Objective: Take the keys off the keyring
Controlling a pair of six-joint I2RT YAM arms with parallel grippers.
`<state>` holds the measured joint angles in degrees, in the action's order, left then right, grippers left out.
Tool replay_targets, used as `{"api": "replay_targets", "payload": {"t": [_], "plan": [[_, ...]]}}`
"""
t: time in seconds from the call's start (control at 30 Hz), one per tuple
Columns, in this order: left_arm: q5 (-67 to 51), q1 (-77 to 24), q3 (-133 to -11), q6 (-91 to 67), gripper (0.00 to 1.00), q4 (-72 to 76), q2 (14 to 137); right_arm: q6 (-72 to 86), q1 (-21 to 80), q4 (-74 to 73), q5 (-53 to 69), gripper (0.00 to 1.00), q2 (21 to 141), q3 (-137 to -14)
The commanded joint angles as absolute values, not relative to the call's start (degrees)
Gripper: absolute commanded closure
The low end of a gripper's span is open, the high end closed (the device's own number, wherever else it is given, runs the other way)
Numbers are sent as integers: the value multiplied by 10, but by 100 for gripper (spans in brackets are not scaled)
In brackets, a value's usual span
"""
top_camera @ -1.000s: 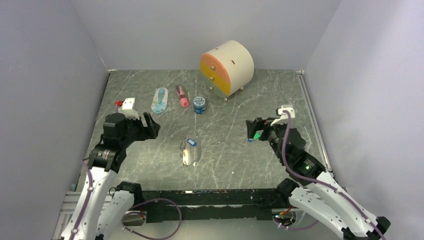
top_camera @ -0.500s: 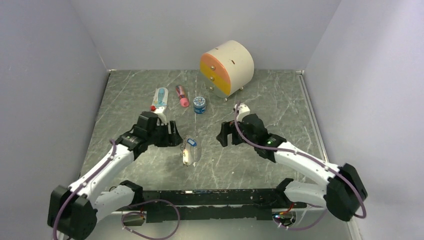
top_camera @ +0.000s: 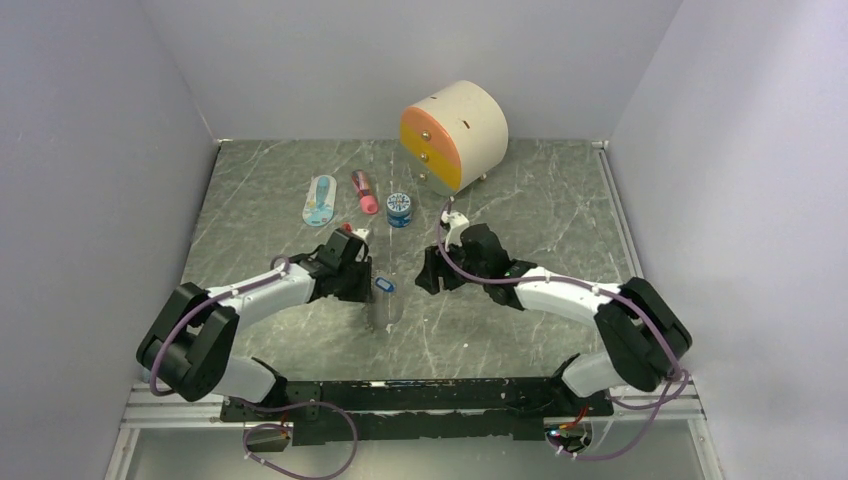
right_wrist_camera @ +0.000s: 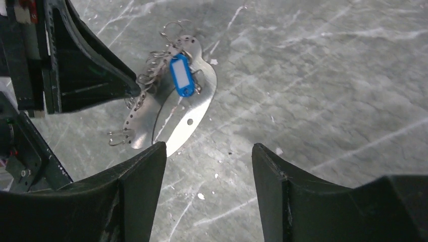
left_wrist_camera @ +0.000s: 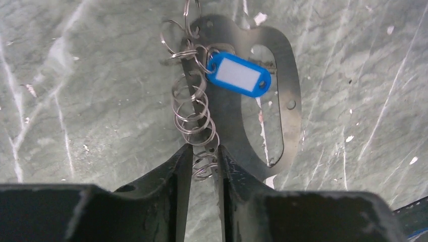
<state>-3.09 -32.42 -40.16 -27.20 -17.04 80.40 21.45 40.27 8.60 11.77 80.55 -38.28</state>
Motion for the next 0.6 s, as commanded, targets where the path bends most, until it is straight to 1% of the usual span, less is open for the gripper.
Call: {"api": "replay_targets", "payload": {"t": [0.0,0.13,0.27,0.4,0.57], "plan": [[-1,-355,-410,-273,74,-148,797,175,412,178,174,37,844,-423],[-21,-368,-371,-293,84,-113,779,139,421,235,205,42,897,-437],[-45,-376,-335,-303,92,-79,759,92,432,248,222,45,955,-475],[-46,-380,-307,-324,94,-71,735,61,440,251,230,47,1008,-510],[-16,-380,-283,-346,93,-93,691,13,460,244,218,48,1043,-543]]}}
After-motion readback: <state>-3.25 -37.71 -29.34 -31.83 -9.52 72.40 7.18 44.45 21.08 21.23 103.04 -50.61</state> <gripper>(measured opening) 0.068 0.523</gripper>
